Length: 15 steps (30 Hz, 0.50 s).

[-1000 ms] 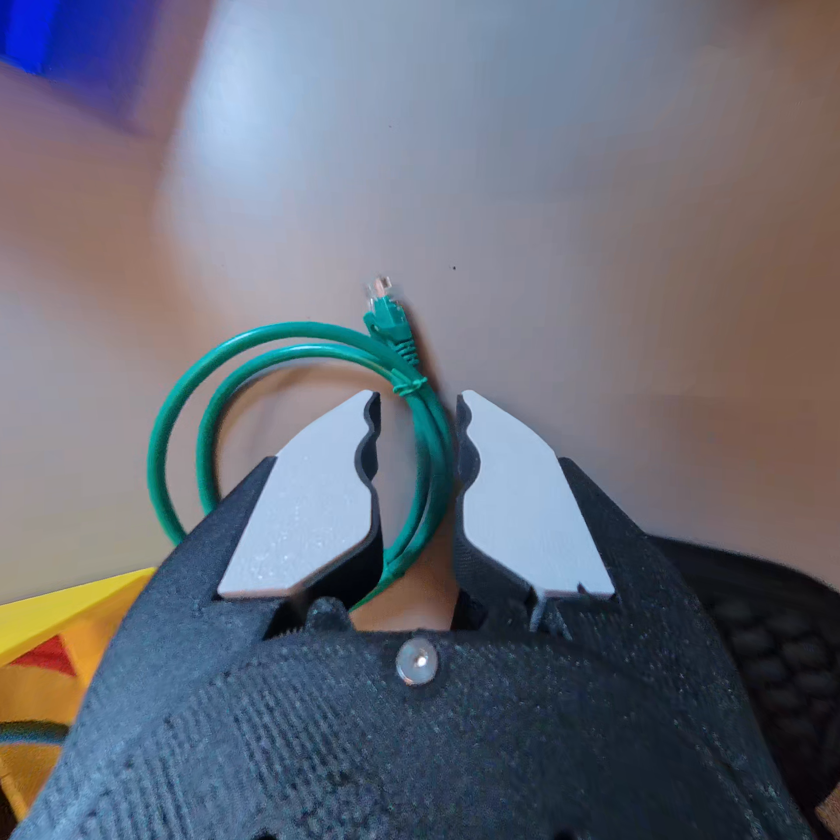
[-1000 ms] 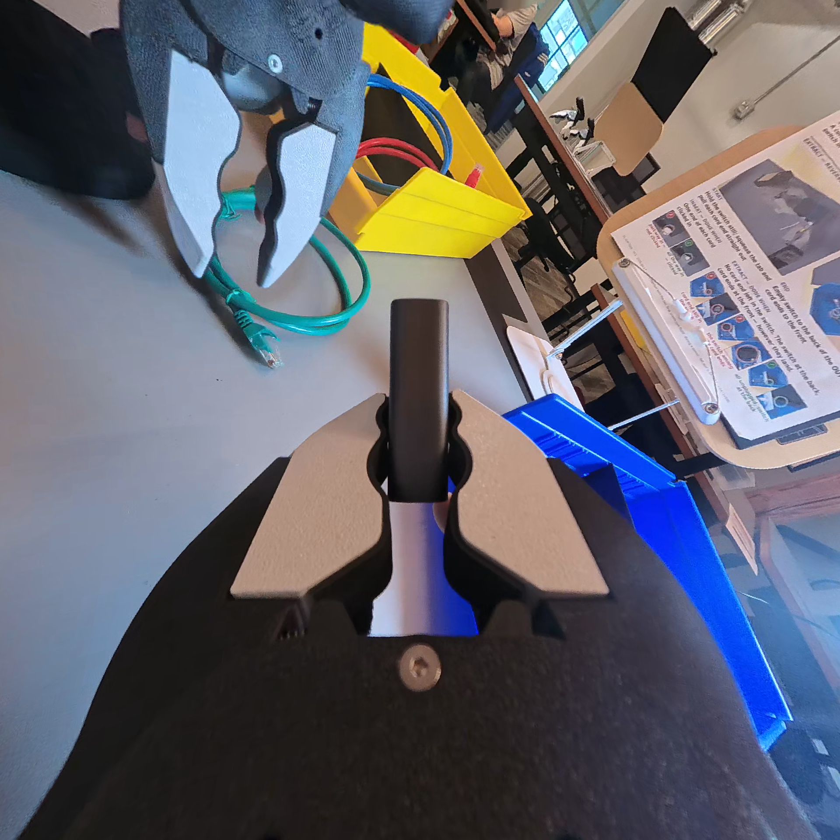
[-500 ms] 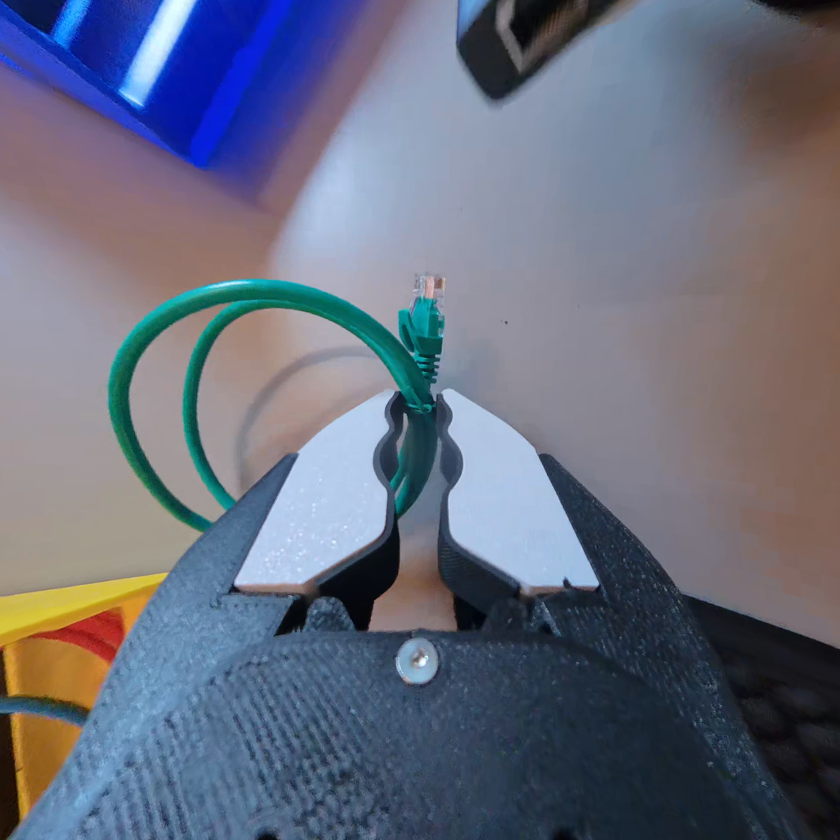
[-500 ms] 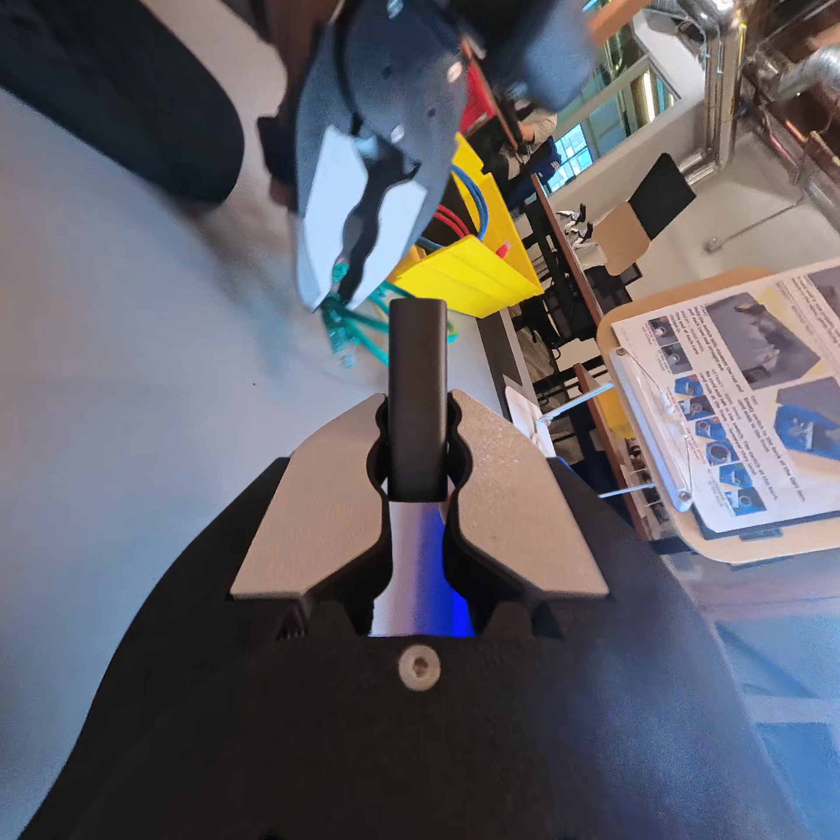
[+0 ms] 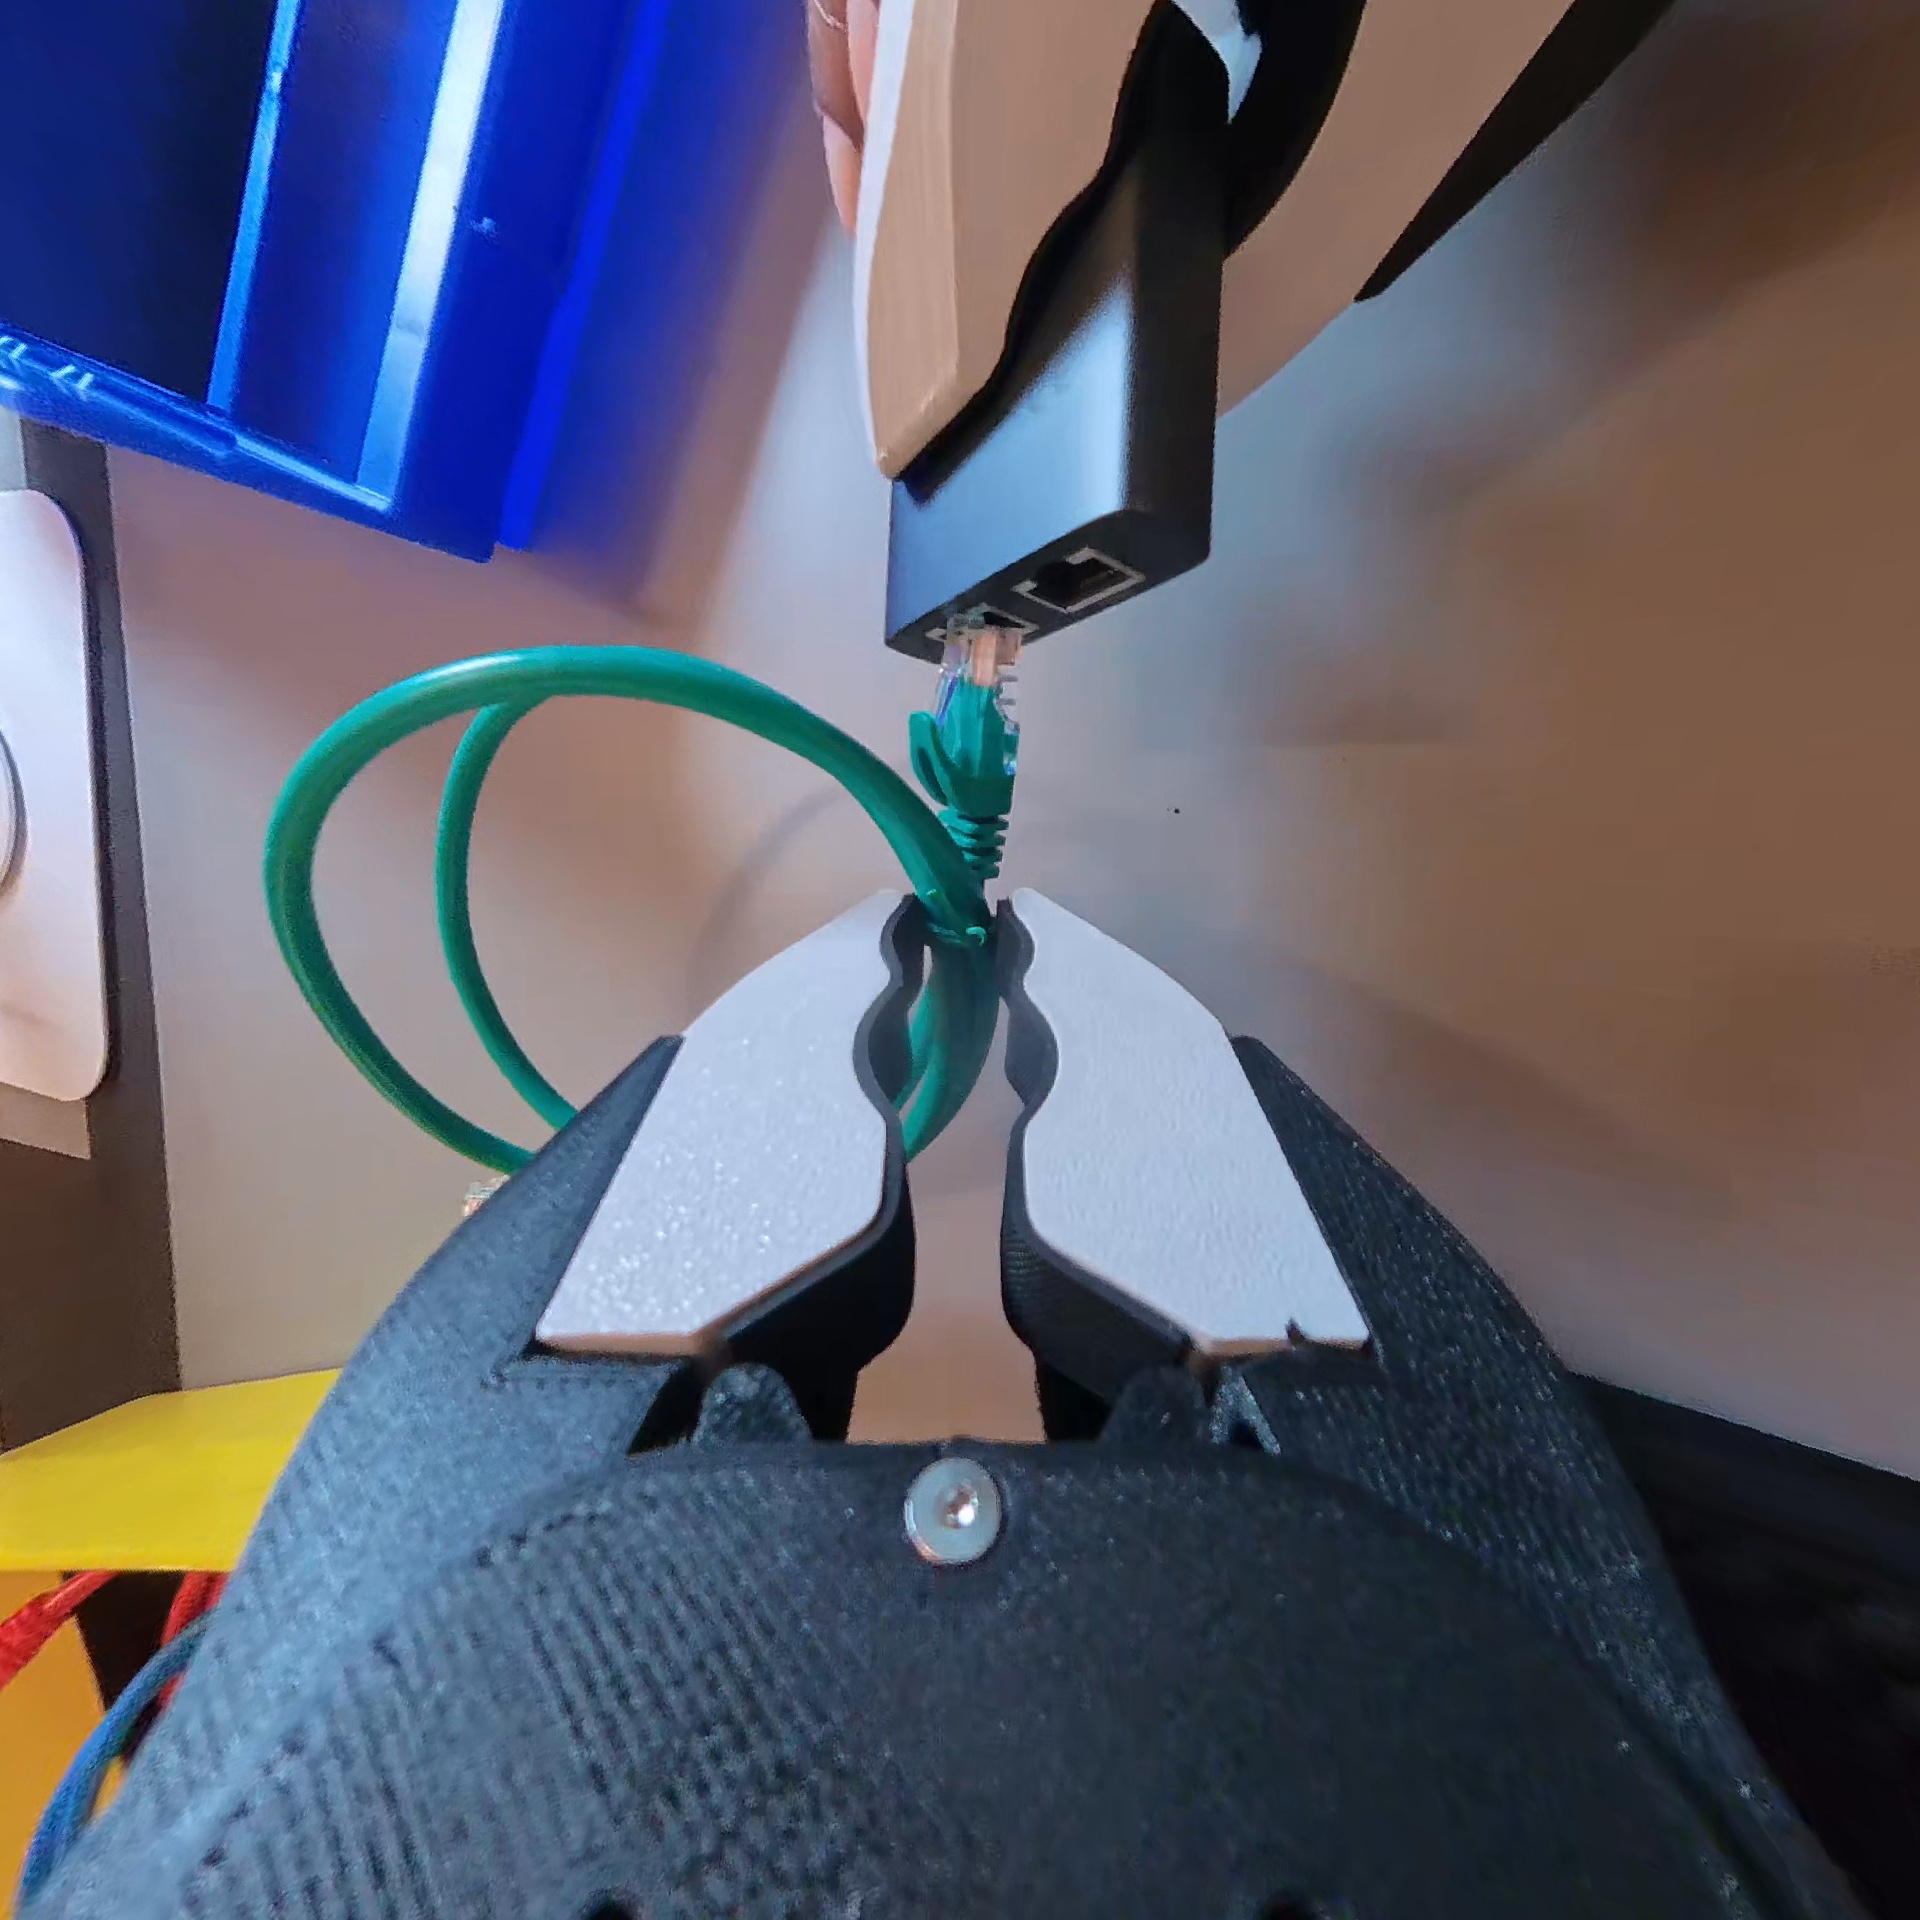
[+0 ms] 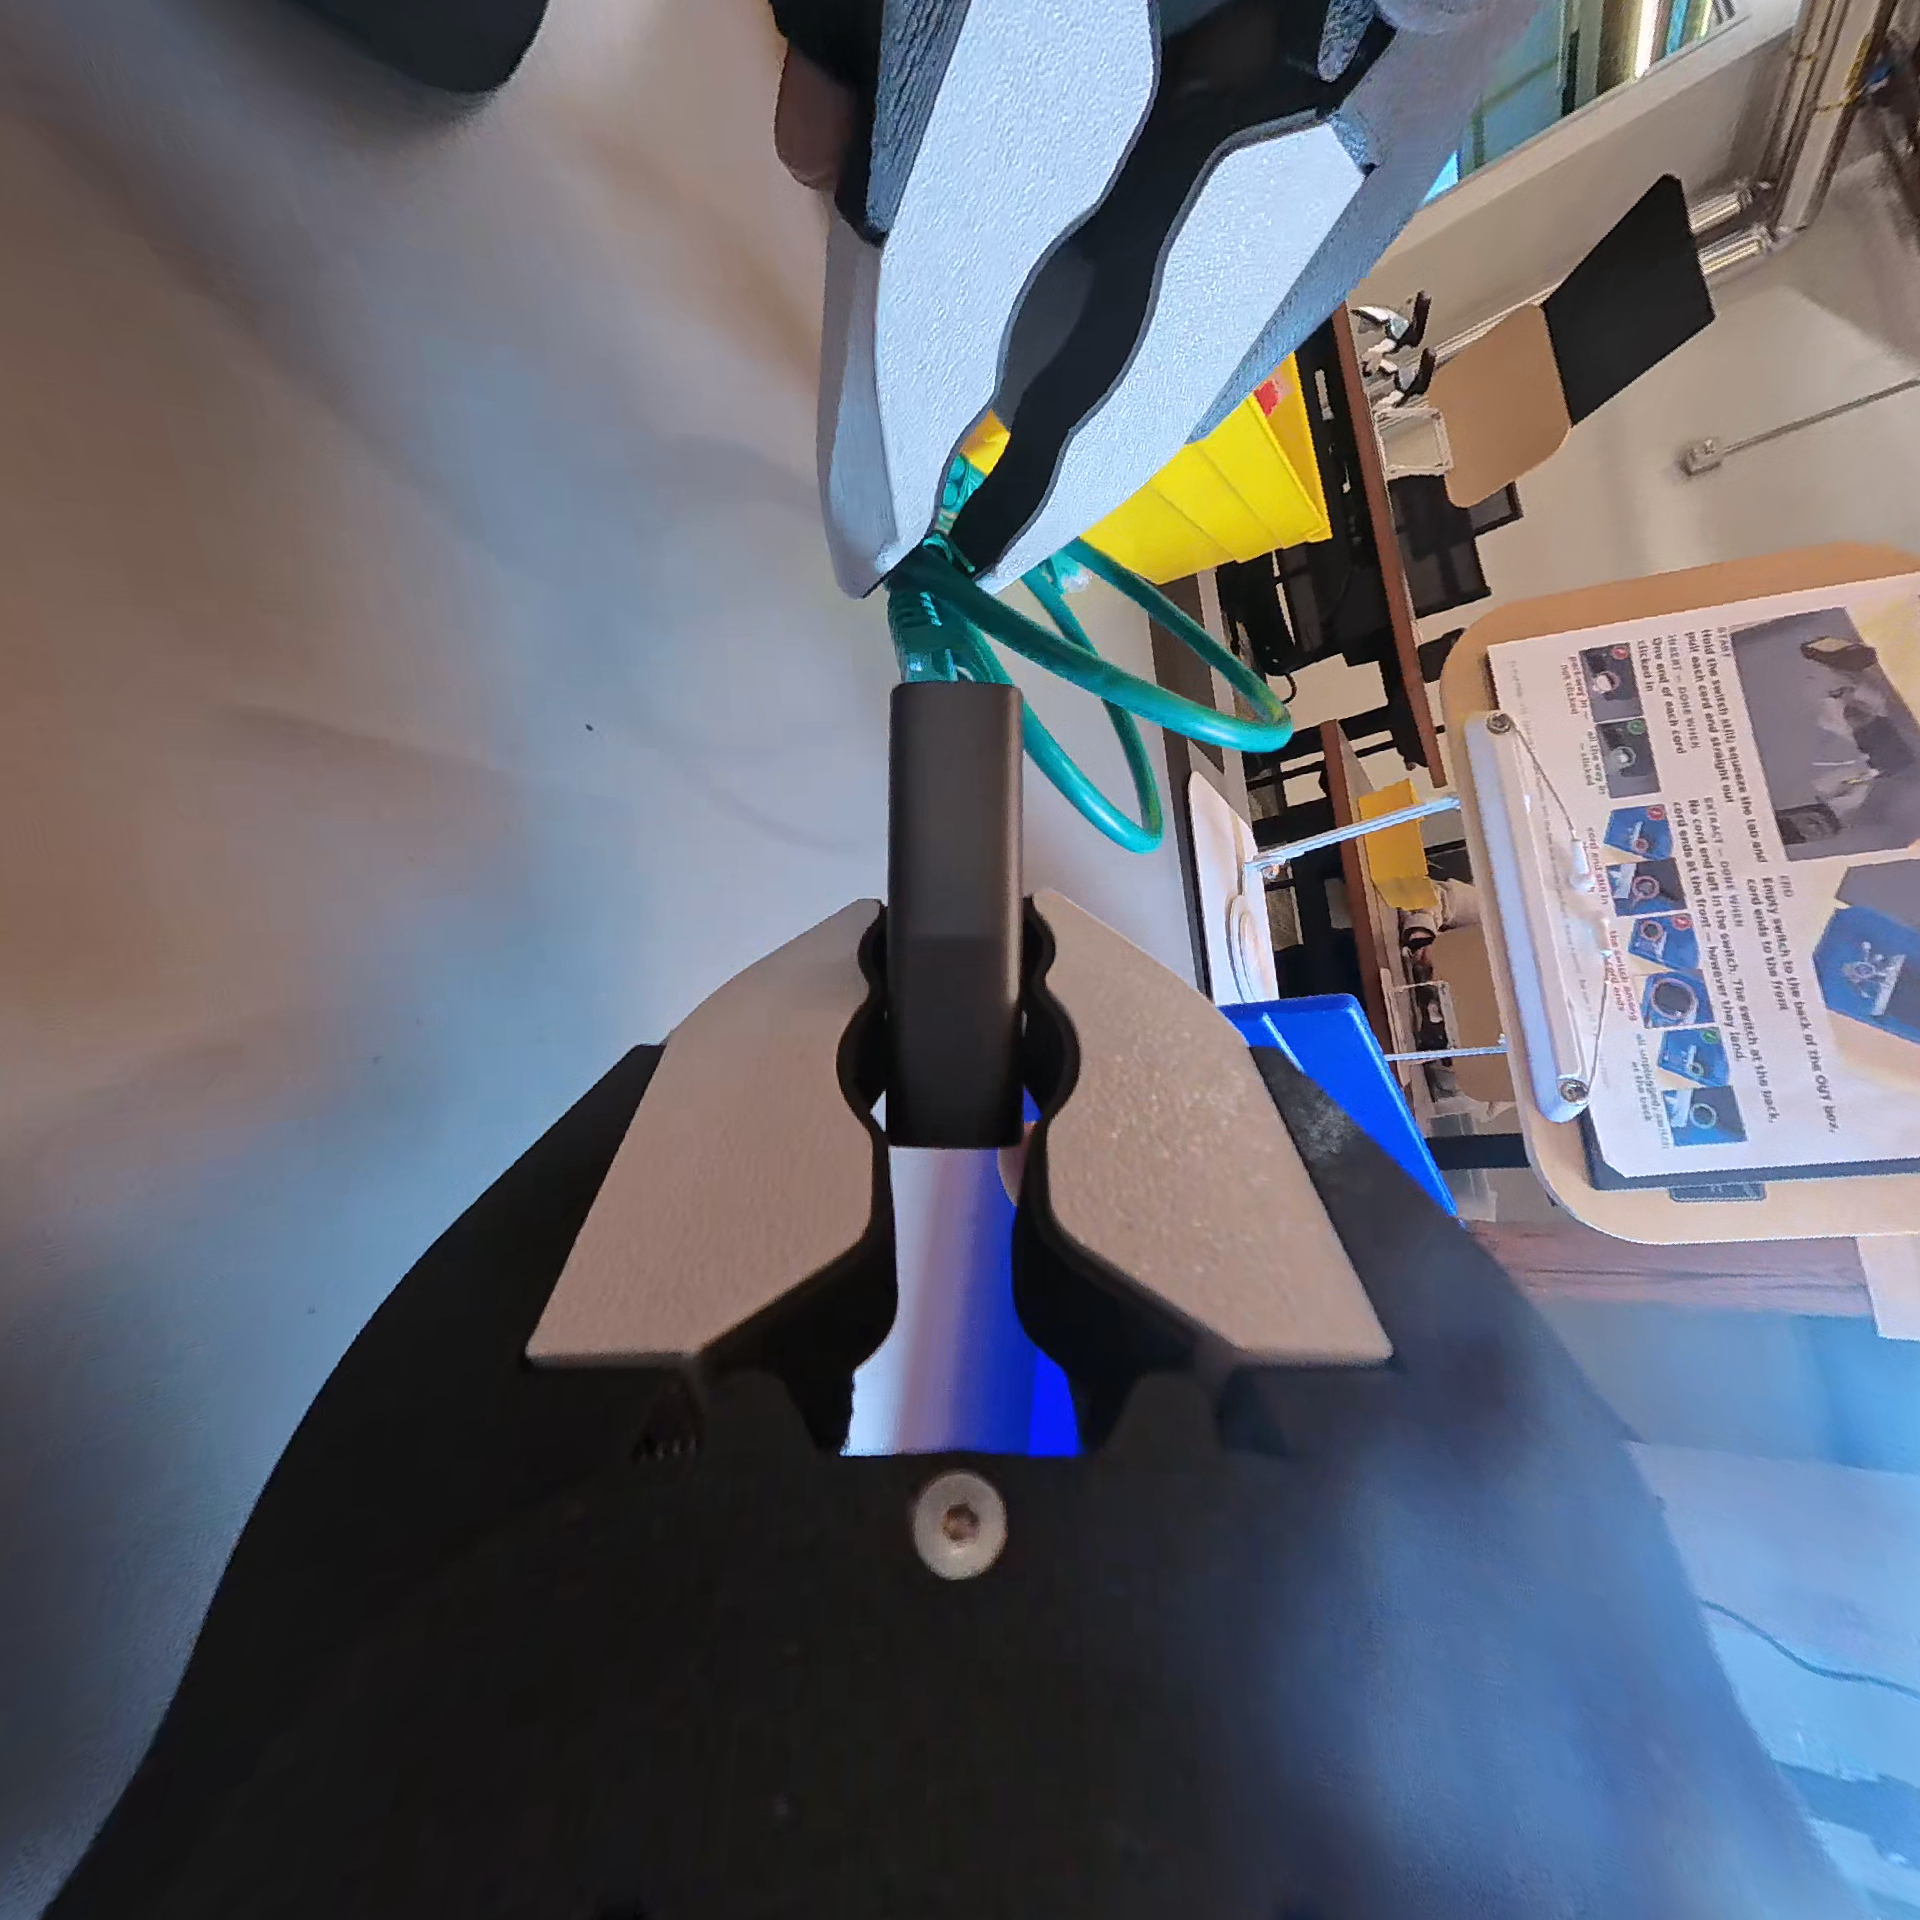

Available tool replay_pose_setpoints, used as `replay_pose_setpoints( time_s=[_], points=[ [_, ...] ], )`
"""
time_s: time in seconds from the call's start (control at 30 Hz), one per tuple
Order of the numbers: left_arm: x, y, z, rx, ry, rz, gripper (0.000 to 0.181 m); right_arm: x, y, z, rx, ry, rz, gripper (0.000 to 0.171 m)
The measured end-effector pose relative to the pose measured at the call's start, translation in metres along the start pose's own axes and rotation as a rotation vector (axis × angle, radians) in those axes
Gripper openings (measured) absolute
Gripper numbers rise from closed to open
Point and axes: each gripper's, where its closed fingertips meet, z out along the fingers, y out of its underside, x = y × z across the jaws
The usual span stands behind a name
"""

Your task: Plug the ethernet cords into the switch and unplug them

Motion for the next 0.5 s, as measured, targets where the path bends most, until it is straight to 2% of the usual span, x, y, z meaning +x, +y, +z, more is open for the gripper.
replay_pose_setpoints(
  time_s=[0.27,0.5],
  points=[
    [-0.001,0.009,0.012,-0.191,0.015,0.028,0.014,-0.007,0.010,0.006,-0.108,0.003,-0.121,0.021],
    [-0.002,0.008,0.014,-0.267,-0.014,0.072,0.014,-0.007,0.012,0.005,-0.113,-0.013,-0.083,0.021]
  ],
)
